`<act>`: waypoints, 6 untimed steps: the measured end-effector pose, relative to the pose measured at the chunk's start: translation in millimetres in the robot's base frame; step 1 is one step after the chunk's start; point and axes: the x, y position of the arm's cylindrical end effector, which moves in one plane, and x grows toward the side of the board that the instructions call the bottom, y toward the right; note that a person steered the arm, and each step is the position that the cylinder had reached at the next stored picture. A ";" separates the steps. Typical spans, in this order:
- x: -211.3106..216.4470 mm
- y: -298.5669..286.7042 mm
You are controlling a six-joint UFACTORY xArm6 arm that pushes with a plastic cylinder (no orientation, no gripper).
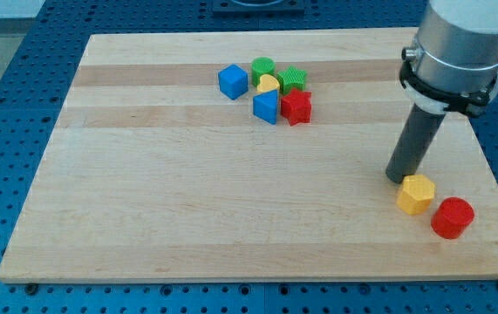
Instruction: Point your arm towards the center of the board
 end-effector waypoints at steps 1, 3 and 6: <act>2.5 4.1; -3.4 -53.4; -57.4 -200.5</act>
